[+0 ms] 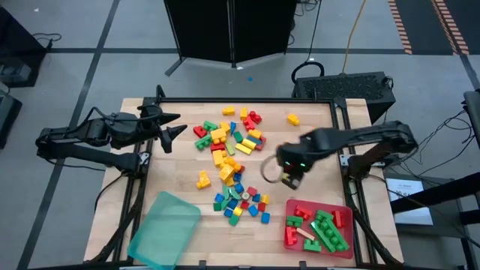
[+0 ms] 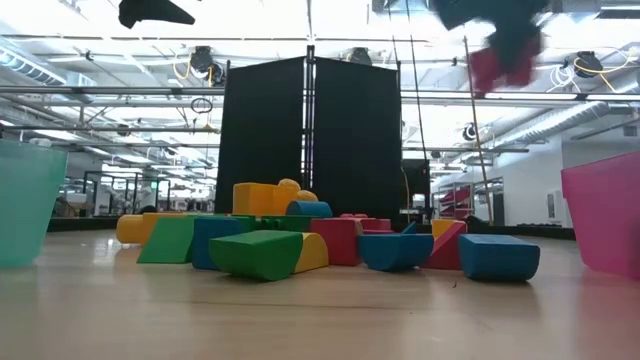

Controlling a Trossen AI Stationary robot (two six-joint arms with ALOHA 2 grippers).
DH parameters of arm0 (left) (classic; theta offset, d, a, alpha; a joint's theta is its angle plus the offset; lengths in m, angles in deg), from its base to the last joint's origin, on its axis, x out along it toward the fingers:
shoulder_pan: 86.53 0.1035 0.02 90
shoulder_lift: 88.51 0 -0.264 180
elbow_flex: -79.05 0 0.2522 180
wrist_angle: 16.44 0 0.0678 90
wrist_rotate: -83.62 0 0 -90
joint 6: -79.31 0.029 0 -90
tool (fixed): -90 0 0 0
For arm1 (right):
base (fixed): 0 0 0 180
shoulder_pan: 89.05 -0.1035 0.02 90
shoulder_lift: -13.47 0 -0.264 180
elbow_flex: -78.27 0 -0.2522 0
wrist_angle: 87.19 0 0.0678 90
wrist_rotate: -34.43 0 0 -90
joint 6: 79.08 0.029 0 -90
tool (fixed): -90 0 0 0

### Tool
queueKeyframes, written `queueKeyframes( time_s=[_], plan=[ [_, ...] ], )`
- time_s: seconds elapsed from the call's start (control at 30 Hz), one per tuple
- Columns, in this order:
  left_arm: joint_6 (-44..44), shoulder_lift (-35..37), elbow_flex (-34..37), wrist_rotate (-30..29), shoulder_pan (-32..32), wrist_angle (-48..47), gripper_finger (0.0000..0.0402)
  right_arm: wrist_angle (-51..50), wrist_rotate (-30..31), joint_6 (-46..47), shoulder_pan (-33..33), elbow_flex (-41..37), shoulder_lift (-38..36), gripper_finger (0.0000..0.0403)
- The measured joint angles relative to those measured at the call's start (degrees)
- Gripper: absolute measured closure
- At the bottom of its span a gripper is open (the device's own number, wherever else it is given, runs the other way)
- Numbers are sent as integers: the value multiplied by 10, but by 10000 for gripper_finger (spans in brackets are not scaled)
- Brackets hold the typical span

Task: Sort blocks by size
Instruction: Put the 2-stud red game piece into the pink bin

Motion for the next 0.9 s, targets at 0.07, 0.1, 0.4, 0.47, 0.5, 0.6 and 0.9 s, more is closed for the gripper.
queueKeyframes(
  time_s=[0.07,0.1,0.4,0.47,0.5,0.6,0.9],
  plan=[
    [0,0,0,0,0,0,146,-30,0,68,-37,-5,-20,286],
    [0,0,0,0,0,0,146,-43,0,100,-56,-9,-29,286],
    [-1,0,0,0,0,0,146,-18,-23,292,-197,-69,-44,286],
    [-1,0,0,0,0,0,146,23,-33,313,-216,-83,-44,286],
    [-1,0,0,0,0,0,146,39,-33,325,-226,-88,-44,286],
    [-1,0,0,0,0,0,146,83,-34,356,-250,-105,-44,286],
    [-1,0,0,0,0,0,146,168,-80,431,-307,-173,-44,286]
  ],
)
